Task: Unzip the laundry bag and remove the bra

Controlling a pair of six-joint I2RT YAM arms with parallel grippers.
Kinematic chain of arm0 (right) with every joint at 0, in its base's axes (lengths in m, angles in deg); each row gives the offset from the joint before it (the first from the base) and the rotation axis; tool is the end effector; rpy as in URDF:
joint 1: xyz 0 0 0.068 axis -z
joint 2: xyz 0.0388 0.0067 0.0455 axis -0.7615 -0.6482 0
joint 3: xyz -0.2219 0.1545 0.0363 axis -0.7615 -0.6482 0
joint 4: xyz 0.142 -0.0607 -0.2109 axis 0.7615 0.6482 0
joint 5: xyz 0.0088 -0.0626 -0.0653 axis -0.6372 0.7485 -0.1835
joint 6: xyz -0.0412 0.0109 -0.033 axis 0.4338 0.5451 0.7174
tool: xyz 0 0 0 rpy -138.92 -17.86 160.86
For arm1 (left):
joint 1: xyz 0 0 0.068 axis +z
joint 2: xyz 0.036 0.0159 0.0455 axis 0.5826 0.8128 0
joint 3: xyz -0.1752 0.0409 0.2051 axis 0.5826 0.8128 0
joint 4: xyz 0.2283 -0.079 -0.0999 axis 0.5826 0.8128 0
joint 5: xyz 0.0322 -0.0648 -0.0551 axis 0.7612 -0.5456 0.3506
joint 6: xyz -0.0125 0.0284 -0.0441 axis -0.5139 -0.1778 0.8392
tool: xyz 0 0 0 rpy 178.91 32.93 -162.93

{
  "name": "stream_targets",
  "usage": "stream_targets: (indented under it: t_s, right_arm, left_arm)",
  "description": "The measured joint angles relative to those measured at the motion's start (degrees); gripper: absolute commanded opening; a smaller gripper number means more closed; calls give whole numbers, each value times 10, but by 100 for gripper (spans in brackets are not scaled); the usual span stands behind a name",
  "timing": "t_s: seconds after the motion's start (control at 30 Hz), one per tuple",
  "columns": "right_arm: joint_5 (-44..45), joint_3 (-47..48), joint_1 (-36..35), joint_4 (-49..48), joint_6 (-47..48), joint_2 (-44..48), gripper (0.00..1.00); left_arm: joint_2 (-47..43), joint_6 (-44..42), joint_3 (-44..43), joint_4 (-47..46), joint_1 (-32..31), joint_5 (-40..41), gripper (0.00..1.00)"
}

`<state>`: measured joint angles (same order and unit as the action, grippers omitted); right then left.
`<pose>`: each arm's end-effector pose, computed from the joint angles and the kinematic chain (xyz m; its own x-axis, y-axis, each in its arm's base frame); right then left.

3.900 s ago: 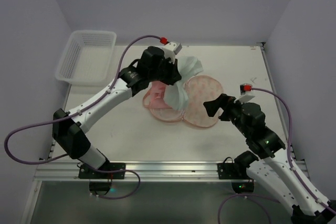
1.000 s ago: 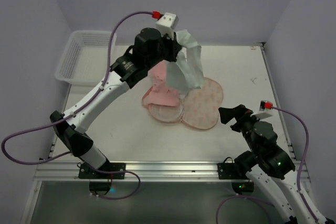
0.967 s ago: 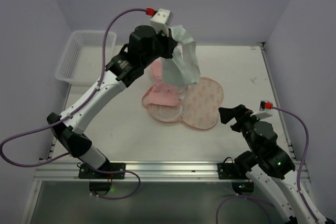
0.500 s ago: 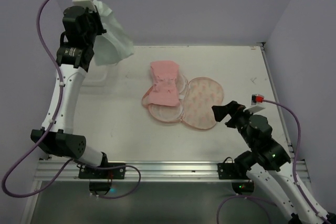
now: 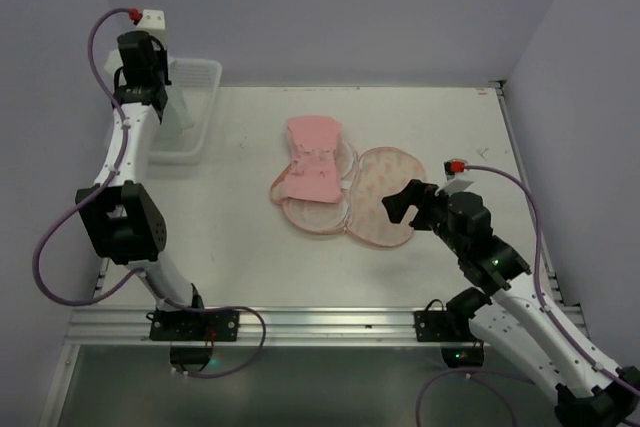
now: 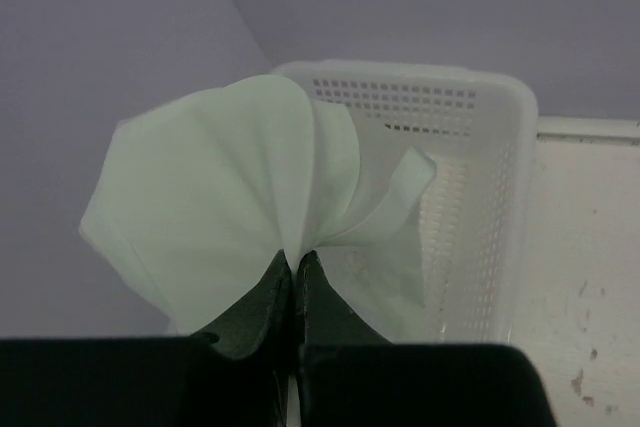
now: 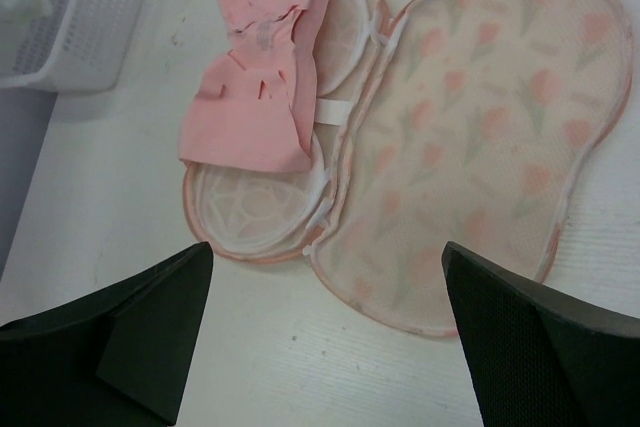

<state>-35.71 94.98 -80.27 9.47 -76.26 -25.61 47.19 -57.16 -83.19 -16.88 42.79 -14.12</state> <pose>0.1305 0.0721 0.2778 -0.4653 0.3832 -0.7979 -0.1649 0.8481 0.5035 0.4038 0.0583 0.3991 -0.3304 0.1124 -0.9371 -0.2749 0.9384 0.2095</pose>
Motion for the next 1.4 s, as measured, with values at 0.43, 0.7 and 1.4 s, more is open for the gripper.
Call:
stream_targets:
  t_s: [0.43, 0.7, 1.4]
  right_arm:
    - [-25, 41, 0, -12, 10, -66, 99]
    - [-23, 55, 3, -12, 10, -82, 99]
    - [12, 26, 4, -11, 10, 6, 99]
  left_arm:
    - [293, -31, -40, -127, 4, 6, 26]
    - [314, 35, -89, -111, -7, 8, 100]
    - [175, 218, -62, 1, -423, 116, 100]
